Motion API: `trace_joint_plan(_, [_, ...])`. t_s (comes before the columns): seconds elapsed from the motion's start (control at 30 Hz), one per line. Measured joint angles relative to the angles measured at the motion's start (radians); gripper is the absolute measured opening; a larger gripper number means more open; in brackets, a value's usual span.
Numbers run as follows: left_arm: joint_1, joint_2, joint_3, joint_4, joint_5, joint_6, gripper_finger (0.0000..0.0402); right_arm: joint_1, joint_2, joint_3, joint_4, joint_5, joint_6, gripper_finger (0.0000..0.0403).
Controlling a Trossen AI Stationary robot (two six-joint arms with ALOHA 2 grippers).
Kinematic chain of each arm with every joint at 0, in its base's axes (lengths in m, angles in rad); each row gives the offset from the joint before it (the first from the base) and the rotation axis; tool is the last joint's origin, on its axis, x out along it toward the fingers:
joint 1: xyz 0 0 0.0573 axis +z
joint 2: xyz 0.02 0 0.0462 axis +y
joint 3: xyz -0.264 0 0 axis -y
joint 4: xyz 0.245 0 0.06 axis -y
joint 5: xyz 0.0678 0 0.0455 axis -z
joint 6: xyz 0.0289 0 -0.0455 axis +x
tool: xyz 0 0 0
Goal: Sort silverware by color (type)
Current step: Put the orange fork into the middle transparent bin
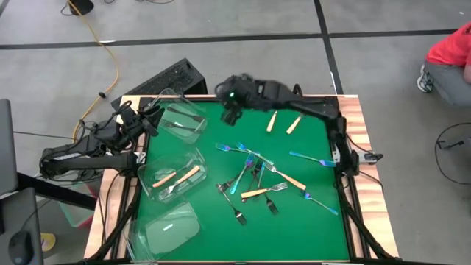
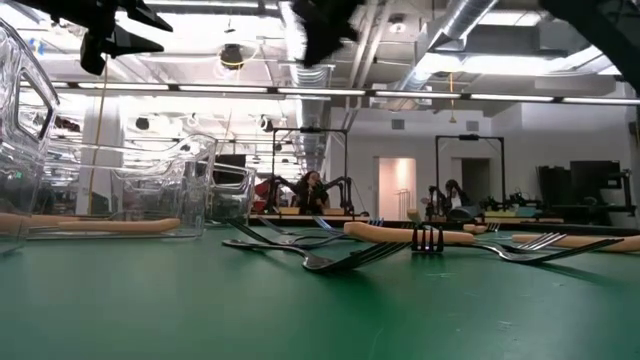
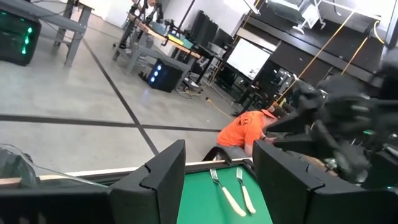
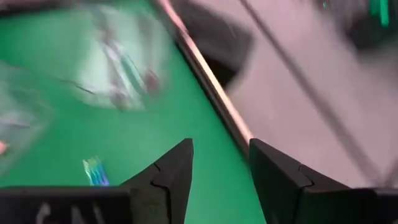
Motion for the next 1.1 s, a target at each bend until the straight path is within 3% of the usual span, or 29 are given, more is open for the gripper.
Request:
trace_joint_plan(0.2, [0.000,0.000,0.000,-0.001,0.000,-0.025,0.0172,-0.119,-0.001,-0.002,-0.456,0.042,0.367,0.0176])
trace_joint_plan(0.27, [0.000,0.000,0.000,-0.004,0.000,-0.026,0.0172,-0.153,0.002,-0.047,-0.451,0.073,0.416,0.0176])
trace_joint_plan(0.37, [0.000,0.000,0.000,-0.005,0.000,-0.027,0.0172,-0.202,-0.014,-0.142,-0.421,-0.007,0.452,0.0177])
trace_joint_plan(0.5, [0.000,0.000,0.000,-0.009,0.000,-0.027,0.0172,-0.248,-0.046,-0.295,-0.441,-0.023,0.503,0.0177])
trace_joint_plan(0.67, [0.000,0.000,0.000,-0.011,-0.001,-0.017,0.0172,-0.289,-0.072,-0.496,-0.359,-0.062,0.650,0.0178])
trace_joint_plan(0.93, [0.000,0.000,0.000,-0.011,-0.001,-0.020,0.0172,-0.308,-0.145,-0.777,0.074,-0.207,0.785,0.0178])
trace_joint_plan(1.1, [0.000,0.000,0.000,-0.011,0.002,-0.026,0.0172,-0.342,-0.160,-0.873,0.147,-0.206,0.857,0.0178])
